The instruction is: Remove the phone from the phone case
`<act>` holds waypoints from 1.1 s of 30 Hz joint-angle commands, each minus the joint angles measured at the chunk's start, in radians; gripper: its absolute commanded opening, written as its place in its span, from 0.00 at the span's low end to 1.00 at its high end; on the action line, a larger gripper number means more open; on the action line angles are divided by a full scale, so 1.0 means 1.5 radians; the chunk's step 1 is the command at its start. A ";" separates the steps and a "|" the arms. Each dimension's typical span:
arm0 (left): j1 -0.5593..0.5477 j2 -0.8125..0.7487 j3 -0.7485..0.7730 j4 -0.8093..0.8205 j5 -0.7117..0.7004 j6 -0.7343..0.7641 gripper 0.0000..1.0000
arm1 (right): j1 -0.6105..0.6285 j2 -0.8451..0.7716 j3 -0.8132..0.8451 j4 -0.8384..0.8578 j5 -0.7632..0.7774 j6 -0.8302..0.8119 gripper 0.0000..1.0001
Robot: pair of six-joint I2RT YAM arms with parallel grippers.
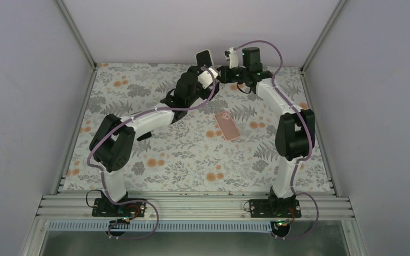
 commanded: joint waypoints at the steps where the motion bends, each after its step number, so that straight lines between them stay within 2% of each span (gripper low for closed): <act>1: -0.005 0.034 0.018 0.022 -0.022 0.009 1.00 | -0.004 -0.015 -0.006 0.054 -0.029 0.010 0.03; 7: -0.003 0.031 0.001 0.053 -0.073 0.020 1.00 | -0.005 -0.033 -0.023 0.063 -0.030 0.014 0.03; 20: 0.004 -0.020 -0.006 0.009 0.026 -0.006 1.00 | -0.008 -0.020 -0.029 0.076 -0.022 0.014 0.03; 33: -0.002 0.002 -0.012 0.027 -0.013 0.014 1.00 | -0.013 -0.036 -0.030 0.071 -0.028 0.017 0.03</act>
